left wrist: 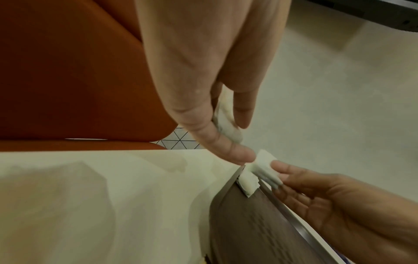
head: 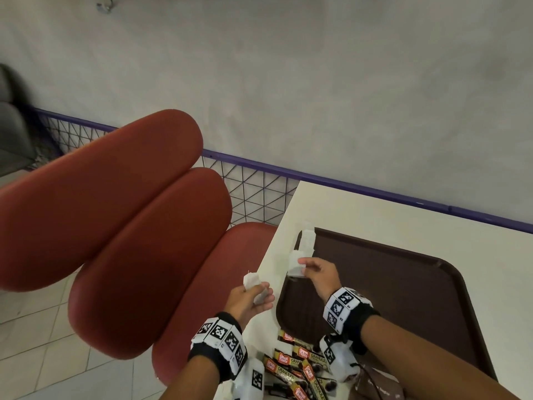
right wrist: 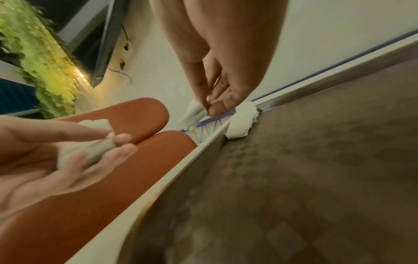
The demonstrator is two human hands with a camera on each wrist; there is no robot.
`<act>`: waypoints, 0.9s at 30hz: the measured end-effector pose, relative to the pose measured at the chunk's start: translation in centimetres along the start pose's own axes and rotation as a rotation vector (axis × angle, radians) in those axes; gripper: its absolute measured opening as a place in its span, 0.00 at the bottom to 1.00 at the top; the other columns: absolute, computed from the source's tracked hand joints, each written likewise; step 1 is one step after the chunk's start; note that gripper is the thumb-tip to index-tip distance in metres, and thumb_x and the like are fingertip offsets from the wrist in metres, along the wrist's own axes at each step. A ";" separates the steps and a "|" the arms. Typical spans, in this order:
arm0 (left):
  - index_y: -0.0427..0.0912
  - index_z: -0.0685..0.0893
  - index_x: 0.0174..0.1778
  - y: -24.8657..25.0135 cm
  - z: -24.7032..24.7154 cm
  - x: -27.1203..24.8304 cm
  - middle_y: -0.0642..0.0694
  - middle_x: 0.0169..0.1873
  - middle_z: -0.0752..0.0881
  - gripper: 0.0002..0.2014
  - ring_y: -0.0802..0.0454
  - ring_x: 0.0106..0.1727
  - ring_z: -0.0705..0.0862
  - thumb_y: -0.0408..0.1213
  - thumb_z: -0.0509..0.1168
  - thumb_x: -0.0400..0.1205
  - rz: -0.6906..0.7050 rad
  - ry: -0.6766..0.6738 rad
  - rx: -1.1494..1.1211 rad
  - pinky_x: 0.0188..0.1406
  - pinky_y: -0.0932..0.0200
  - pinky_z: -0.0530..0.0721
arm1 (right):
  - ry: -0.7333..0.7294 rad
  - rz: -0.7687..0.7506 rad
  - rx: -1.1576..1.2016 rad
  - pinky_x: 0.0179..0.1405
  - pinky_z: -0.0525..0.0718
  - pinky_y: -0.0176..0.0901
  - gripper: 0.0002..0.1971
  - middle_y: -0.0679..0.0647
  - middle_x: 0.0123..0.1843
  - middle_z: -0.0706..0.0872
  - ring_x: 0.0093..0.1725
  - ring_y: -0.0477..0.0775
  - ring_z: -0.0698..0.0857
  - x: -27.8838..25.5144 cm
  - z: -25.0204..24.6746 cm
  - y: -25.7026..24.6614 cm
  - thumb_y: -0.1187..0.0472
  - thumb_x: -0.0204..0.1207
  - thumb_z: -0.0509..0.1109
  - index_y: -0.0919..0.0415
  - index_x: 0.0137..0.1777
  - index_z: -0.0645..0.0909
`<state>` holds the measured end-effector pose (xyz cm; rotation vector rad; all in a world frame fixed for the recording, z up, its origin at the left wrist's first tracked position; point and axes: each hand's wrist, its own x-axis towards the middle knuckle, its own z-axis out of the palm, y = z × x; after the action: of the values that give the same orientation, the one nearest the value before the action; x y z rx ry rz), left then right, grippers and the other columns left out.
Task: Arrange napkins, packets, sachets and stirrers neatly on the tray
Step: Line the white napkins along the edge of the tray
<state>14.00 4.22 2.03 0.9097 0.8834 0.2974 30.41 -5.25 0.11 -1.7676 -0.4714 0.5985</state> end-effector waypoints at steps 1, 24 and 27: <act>0.28 0.81 0.51 -0.1 -0.4 0.1 0.36 0.41 0.86 0.07 0.44 0.41 0.87 0.29 0.64 0.81 0.001 0.002 -0.003 0.37 0.59 0.90 | 0.053 0.018 -0.039 0.50 0.80 0.31 0.13 0.58 0.49 0.86 0.50 0.53 0.83 0.7 -0.1 0.4 0.79 0.73 0.64 0.68 0.52 0.86; 0.29 0.77 0.56 0.1 -4.7 0.3 0.33 0.46 0.85 0.08 0.42 0.45 0.87 0.26 0.57 0.83 0.025 0.011 -0.003 0.36 0.58 0.88 | 0.053 0.121 -0.526 0.49 0.76 0.34 0.17 0.65 0.65 0.77 0.58 0.64 0.82 6.0 1.9 2.9 0.82 0.70 0.63 0.68 0.53 0.85; 0.28 0.71 0.62 0.1 -4.8 0.5 0.29 0.52 0.85 0.12 0.39 0.47 0.87 0.23 0.54 0.83 0.002 0.017 0.020 0.36 0.58 0.89 | 0.065 0.083 -0.532 0.53 0.79 0.38 0.17 0.65 0.64 0.78 0.59 0.64 0.82 5.5 1.6 2.7 0.80 0.70 0.63 0.66 0.52 0.86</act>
<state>10.63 7.20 0.39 0.9281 0.9028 0.2993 33.77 -1.50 -3.70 -2.3133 -0.5478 0.4990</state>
